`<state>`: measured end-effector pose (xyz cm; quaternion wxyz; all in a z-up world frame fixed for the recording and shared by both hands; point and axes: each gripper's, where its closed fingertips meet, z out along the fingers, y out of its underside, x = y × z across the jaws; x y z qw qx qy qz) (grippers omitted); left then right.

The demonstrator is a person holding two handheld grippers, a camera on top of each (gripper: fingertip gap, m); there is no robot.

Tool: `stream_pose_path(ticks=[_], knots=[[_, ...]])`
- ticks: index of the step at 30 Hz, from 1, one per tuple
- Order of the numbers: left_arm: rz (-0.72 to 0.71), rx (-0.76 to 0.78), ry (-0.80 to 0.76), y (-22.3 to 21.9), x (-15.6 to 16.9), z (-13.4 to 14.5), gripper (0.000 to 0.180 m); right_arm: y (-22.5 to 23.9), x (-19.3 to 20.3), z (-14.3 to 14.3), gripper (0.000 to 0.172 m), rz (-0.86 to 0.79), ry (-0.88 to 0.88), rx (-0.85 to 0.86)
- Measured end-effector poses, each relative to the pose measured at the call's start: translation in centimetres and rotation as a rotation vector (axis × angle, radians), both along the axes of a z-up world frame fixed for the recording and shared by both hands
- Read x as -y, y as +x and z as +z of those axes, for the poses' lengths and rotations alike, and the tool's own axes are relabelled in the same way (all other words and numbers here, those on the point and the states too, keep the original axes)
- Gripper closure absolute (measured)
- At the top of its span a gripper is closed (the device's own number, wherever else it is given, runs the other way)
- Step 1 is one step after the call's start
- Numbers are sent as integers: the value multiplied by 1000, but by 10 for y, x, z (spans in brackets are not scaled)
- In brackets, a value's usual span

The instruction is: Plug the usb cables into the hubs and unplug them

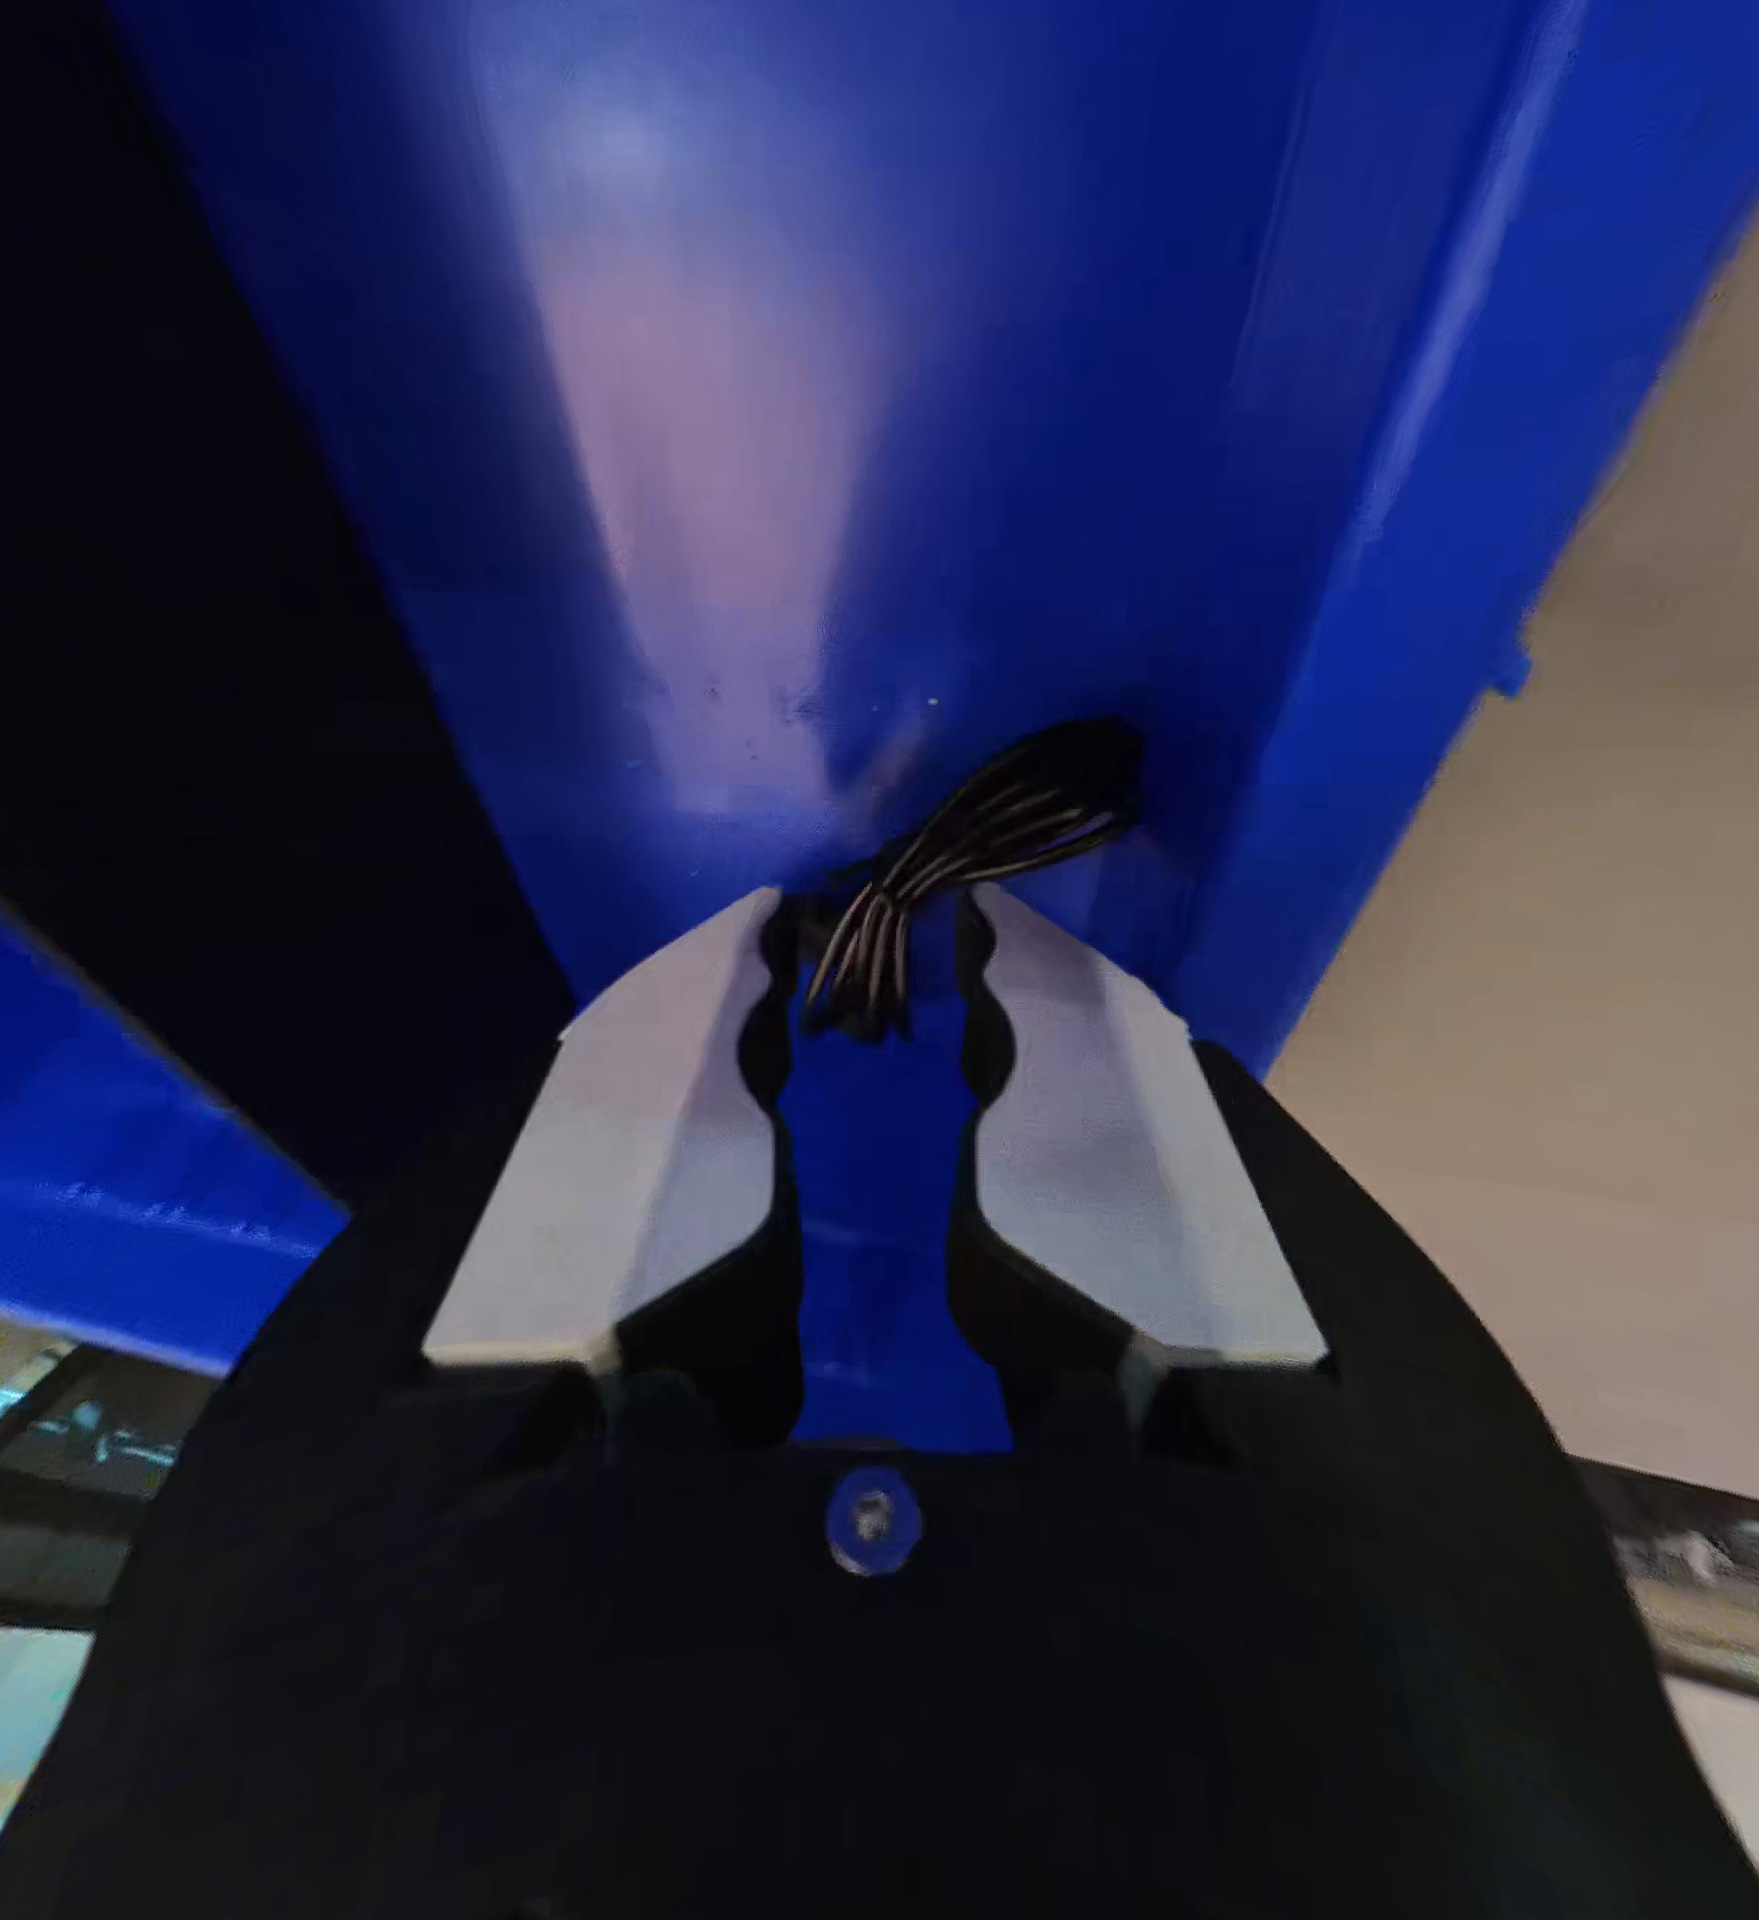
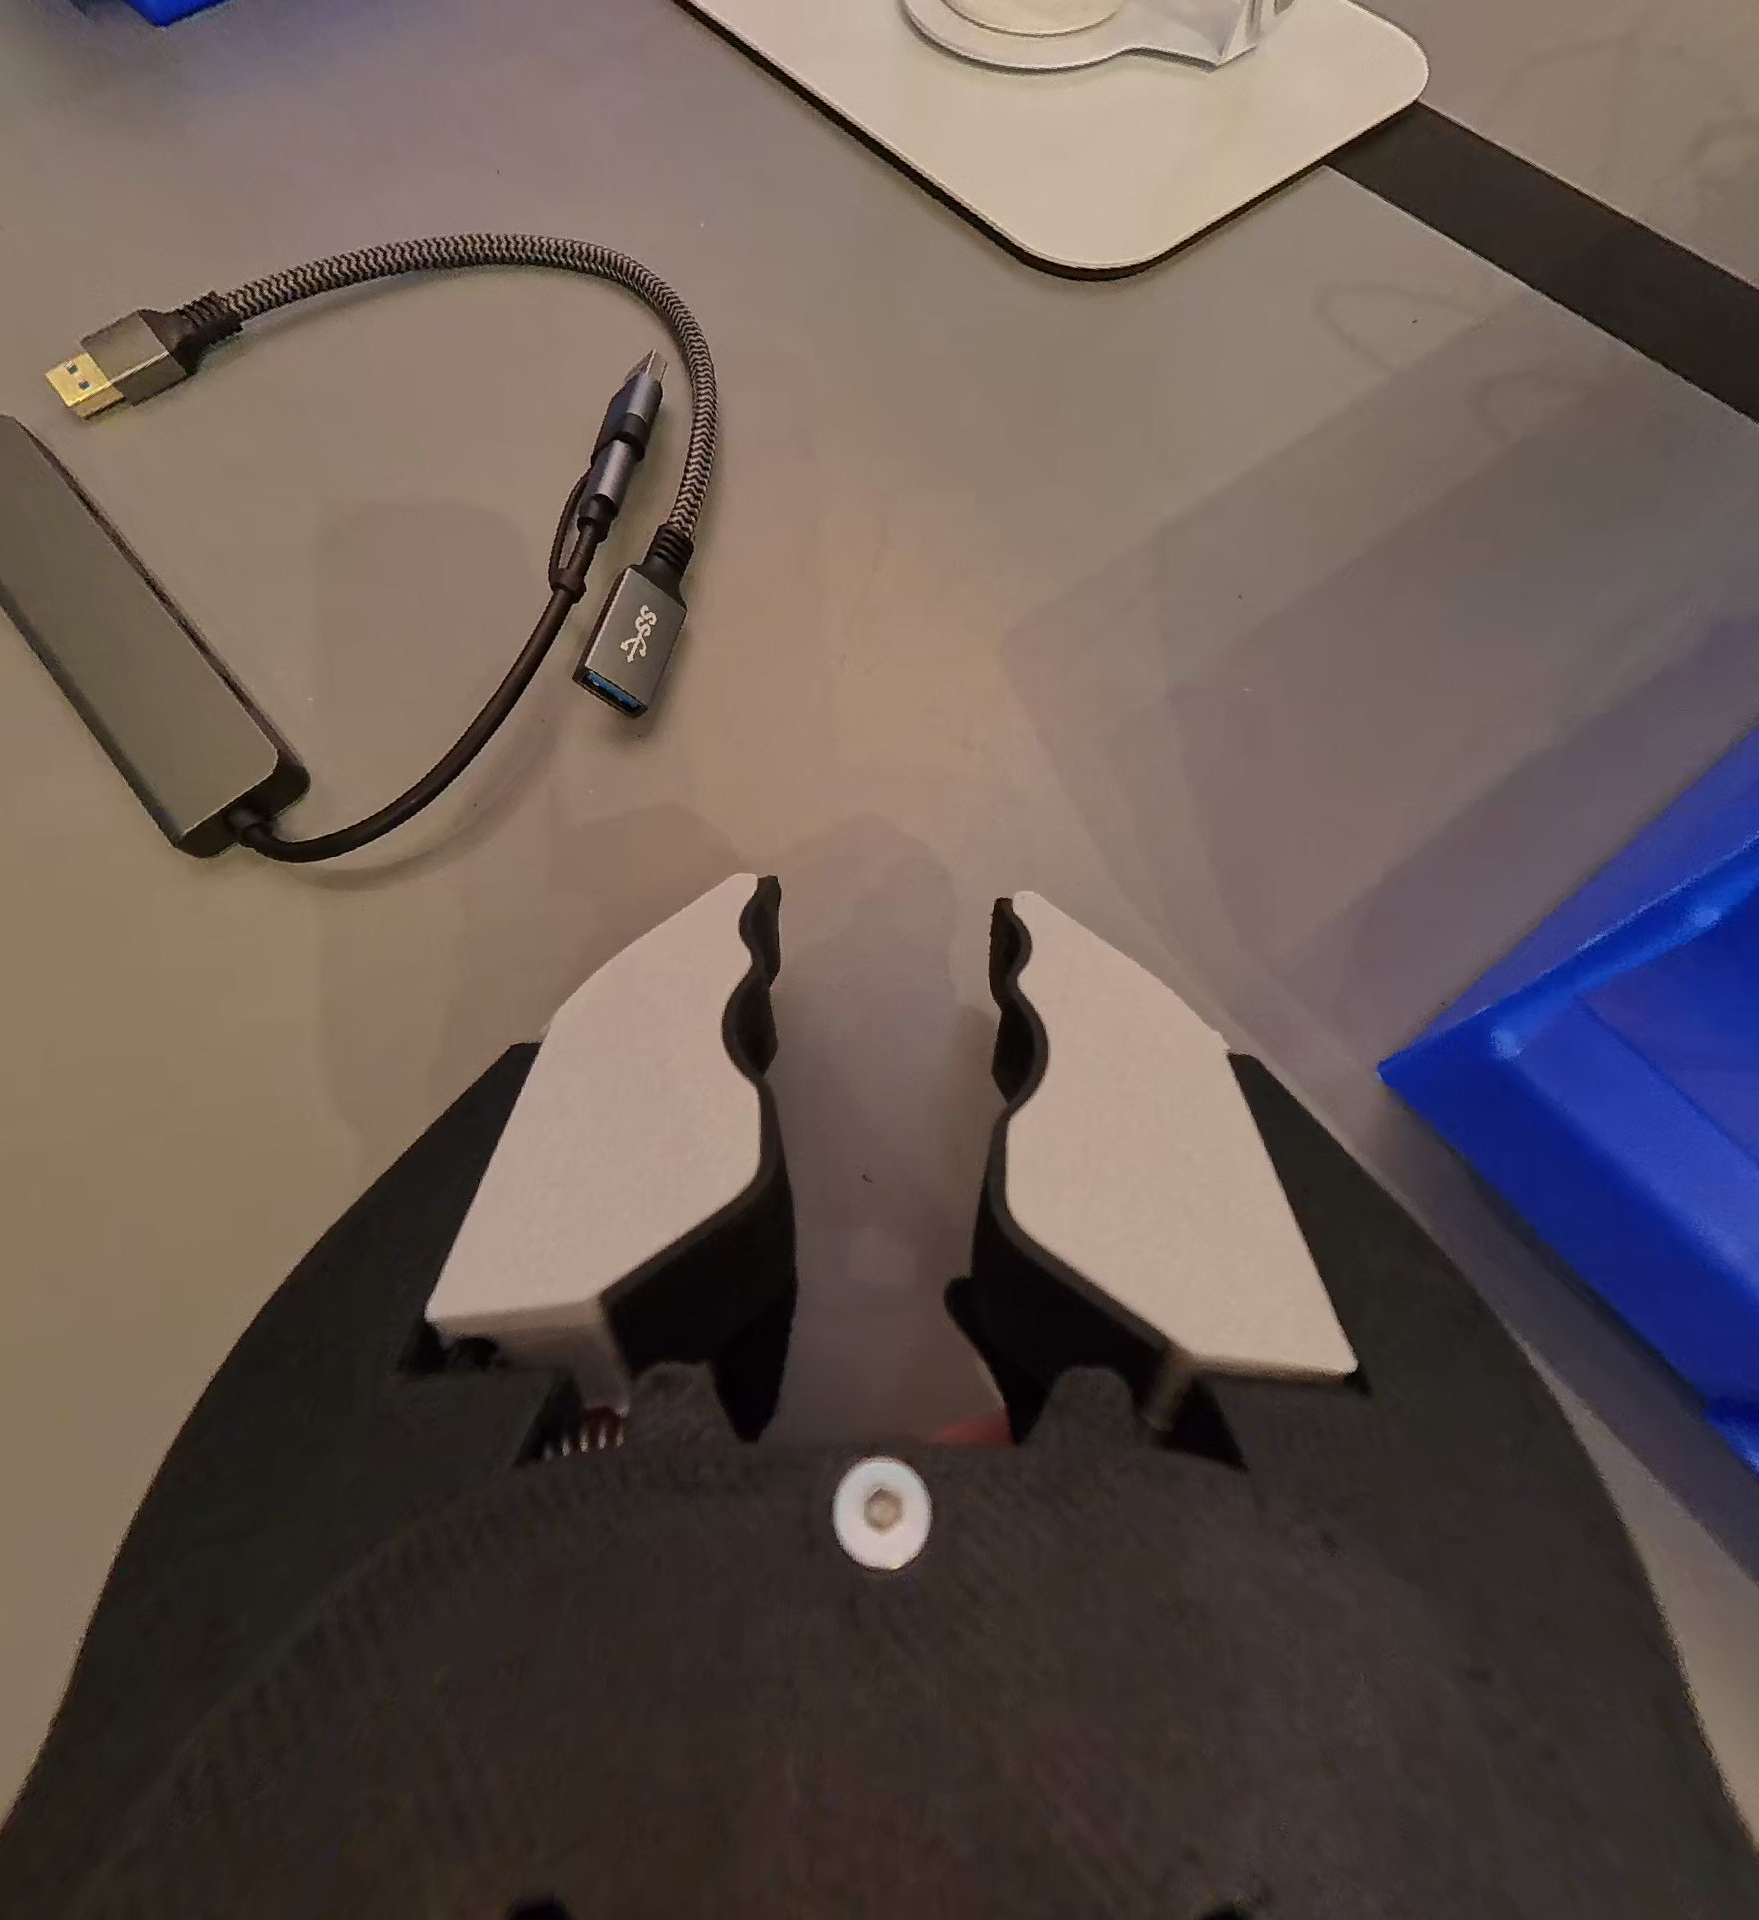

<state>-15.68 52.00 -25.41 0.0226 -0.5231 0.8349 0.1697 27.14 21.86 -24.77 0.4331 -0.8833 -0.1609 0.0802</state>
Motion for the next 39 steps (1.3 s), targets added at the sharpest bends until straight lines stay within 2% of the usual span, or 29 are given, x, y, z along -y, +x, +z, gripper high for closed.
stream_pose_path(ticks=[2,4,6,8,10,13,14,16,18,20,25,27,29,33,35,37,39], knots=[[5,-32,-8,-1,-4,-10,158,0,0,1,134,0,1,-9],[-1,-22,13,0,-9,-9,168,0,0,1,134,1,3,-10],[38,21,32,2,-12,-6,170,0,0,1,133,4,3,-8],[75,103,130,6,-24,17,170,0,0,1,133,5,1,-7],[144,265,173,18,-21,54,170,-1,0,1,133,6,2,-5],[183,472,215,37,11,114,171,-1,0,1,133,7,4,1],[167,522,200,46,31,127,171,-1,0,0,133,8,4,4],[113,561,161,66,76,133,171,-2,0,0,133,13,2,11],[72,560,121,88,119,120,171,-3,1,0,132,16,6,20],[25,561,33,115,163,91,171,-5,2,1,130,35,18,23],[-53,494,-93,150,215,20,171,-14,3,10,128,73,73,12],[-90,544,-77,165,217,17,171,-17,3,8,128,84,66,24],[-73,573,-147,179,228,19,171,-20,4,6,127,101,60,39],[-117,599,-159,214,235,23,170,-22,3,3,128,109,43,55],[-142,593,-98,231,228,22,170,-22,3,2,128,112,42,62],[-114,576,-116,242,222,15,169,-24,4,2,127,120,48,64],[-50,584,-128,246,214,12,147,-28,7,5,126,147,61,59]])
